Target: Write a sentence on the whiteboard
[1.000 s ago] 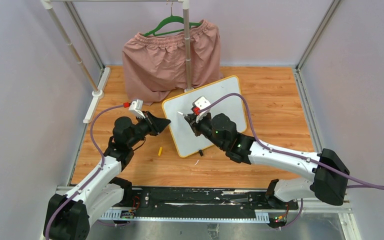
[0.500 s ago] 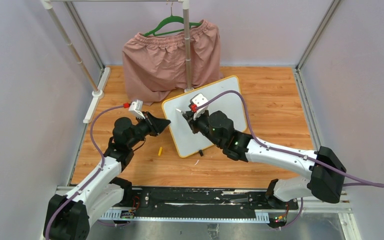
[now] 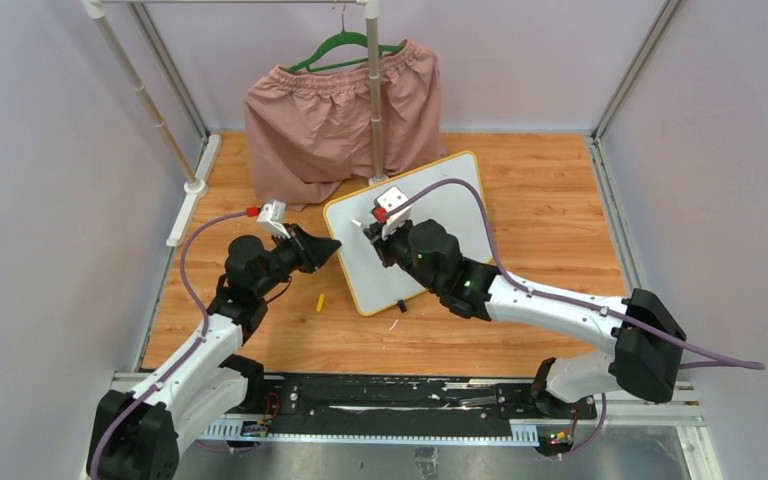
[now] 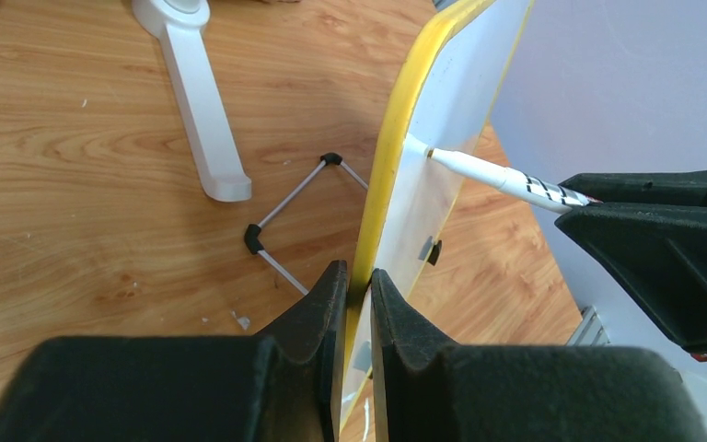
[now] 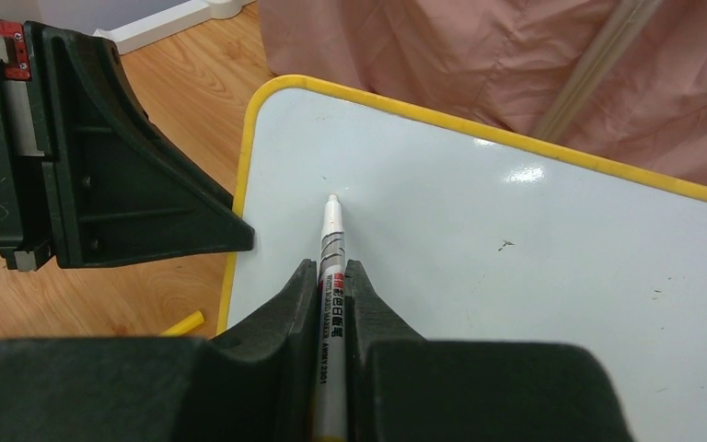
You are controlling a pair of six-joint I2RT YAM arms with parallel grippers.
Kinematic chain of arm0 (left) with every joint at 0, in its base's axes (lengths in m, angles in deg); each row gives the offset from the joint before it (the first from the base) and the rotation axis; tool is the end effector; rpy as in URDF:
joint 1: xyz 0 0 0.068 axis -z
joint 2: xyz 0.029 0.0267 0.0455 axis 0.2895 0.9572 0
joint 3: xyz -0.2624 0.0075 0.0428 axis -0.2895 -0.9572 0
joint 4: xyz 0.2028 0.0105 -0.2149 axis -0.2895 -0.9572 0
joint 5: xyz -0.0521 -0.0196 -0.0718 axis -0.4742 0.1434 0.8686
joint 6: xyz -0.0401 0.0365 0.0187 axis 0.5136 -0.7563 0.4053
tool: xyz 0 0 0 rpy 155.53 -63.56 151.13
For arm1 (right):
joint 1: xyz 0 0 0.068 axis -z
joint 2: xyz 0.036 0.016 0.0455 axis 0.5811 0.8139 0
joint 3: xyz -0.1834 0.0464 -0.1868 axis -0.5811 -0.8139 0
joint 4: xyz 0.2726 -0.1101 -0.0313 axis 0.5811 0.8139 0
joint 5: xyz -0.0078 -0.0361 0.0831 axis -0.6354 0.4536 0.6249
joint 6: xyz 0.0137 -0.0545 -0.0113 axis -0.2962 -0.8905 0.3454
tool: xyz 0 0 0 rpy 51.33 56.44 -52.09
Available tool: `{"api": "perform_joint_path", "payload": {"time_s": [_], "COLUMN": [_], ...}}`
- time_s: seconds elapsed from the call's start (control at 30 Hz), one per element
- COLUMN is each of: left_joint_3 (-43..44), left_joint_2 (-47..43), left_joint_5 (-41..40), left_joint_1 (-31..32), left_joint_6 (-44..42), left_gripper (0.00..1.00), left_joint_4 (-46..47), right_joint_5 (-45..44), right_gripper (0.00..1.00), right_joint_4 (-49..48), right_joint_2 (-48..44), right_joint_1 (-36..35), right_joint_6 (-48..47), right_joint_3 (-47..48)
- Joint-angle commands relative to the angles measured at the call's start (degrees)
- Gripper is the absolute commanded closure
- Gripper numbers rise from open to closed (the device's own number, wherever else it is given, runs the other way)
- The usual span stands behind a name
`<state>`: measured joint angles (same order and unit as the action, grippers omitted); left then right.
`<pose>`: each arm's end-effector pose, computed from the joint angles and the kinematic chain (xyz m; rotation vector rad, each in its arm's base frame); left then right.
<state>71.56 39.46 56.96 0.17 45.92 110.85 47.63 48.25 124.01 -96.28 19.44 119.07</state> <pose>0.2236 -0.0841 0.2127 -0.0494 1.8047 -1.0424 0.1851 0.3075 0.3046 -0.6455 1.4994 0.5760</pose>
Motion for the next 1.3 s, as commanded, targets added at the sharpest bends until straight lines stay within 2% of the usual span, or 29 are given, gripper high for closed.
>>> {"api": "perform_joint_path", "payload": {"time_s": [0.0, 0.6, 1.27], "left_joint_3": [-0.8, -0.9, -0.9], "left_joint_2": [-0.8, -1.4, -1.7], "left_joint_5": [0.8, 0.8, 1.0], "left_joint_1": [-0.1, -0.1, -0.1], "left_joint_6": [-0.5, -0.5, -0.6], "left_gripper": [1.00, 1.00, 1.00], "left_joint_4": [0.9, 1.0, 1.0], "right_joint_5": [-0.8, 3.1, -5.0], "right_gripper": [1.00, 1.00, 1.00], "right_joint_4": [0.7, 6.3, 10.8], "right_joint_2": [0.8, 2.2, 0.3], "right_joint_1": [-0.8, -1.7, -1.7], "right_joint_6": [-0.3, -0.6, -0.6], "right_joint_3": [2.3, 4.4, 2.6]}}
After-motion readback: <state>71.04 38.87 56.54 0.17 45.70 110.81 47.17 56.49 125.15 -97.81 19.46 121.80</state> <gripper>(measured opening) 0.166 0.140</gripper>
